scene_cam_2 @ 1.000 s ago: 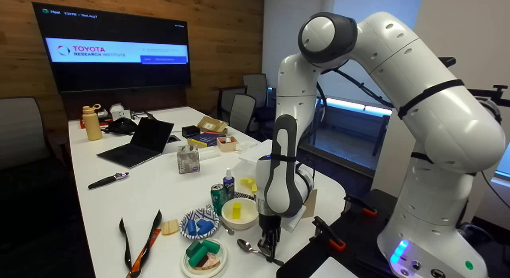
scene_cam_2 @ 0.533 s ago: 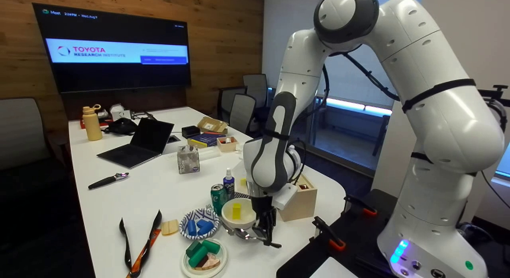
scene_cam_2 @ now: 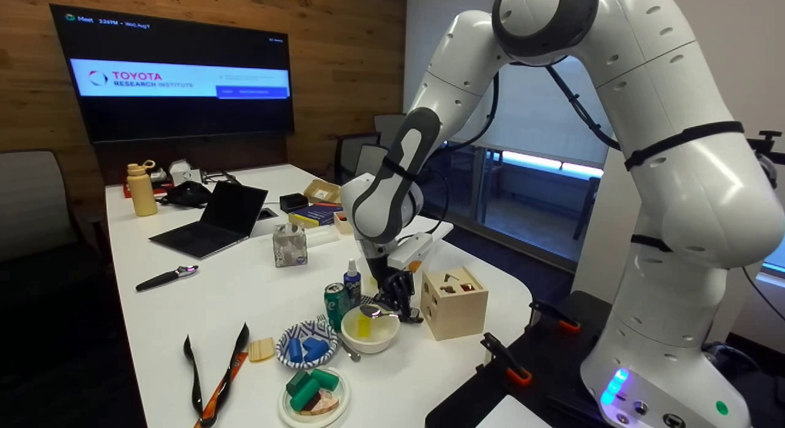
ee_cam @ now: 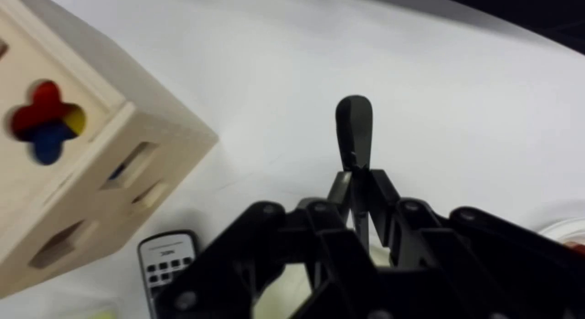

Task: Use the spoon to stir the bowl

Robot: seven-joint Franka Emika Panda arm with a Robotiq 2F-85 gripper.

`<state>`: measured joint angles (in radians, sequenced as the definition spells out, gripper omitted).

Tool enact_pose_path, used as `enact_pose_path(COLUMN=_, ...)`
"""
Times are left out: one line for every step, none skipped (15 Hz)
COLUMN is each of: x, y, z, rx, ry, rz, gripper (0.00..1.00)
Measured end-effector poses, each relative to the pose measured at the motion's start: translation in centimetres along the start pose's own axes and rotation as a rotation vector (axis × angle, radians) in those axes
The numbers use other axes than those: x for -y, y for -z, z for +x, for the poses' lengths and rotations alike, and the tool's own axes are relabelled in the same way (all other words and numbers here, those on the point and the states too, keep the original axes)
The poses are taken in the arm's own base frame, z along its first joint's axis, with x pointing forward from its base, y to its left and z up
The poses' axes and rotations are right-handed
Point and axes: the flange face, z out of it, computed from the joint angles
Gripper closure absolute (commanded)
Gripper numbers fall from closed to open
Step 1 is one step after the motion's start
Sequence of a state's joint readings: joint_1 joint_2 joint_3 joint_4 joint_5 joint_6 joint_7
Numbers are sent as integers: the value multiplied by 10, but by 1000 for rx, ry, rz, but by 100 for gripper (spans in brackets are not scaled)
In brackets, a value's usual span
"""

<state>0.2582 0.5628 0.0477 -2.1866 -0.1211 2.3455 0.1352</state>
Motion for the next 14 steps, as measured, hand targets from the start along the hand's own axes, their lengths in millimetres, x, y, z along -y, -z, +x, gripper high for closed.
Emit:
enact_pose_path(x=-5, y=1, z=7, rx=25, ry=-22, rz=-32, gripper=96)
enact_pose_path(x=-9, y=0, z=14, rx=50, ry=-40, rz=-59, gripper=96)
enact_pose_path(x=-11, y=-3, z=21, rx=75, ry=-58, rz=-84, gripper=96)
enact_pose_path(x=-11, y=-7, z=27, rx=97, ry=-71, rz=-101, gripper=96)
enact_pose_path(x=-11, y=-12, z=32, rx=117, ry=-79, rz=-117, gripper=96)
enact_pose_path(x=-10, y=-18, z=37, rx=136, ry=-87, rz=-133, gripper=96)
enact_pose_path(x=-9, y=-24, z=42, rx=154, ry=-98, rz=-147, gripper=96)
enact_pose_path(x=-7, y=-31, z=47, rx=172, ry=-109, rz=-163, gripper=96)
enact_pose_path(x=-6, y=-36, z=51, rx=187, ry=-121, rz=-180, gripper=96)
enact_pose_path(x=-5, y=-41, z=55, rx=201, ry=-128, rz=-199, gripper=96)
enact_pose_path(x=-4, y=-45, z=59, rx=212, ry=-133, rz=-215, gripper=96)
enact_pose_path(x=-2, y=-49, z=63, rx=223, ry=-132, rz=-225, gripper=96)
enact_pose_path(x=0, y=-51, z=66, rx=231, ry=-130, rz=-230, gripper=96)
enact_pose_path(x=1, y=-53, z=70, rx=235, ry=-129, rz=-233, gripper=96)
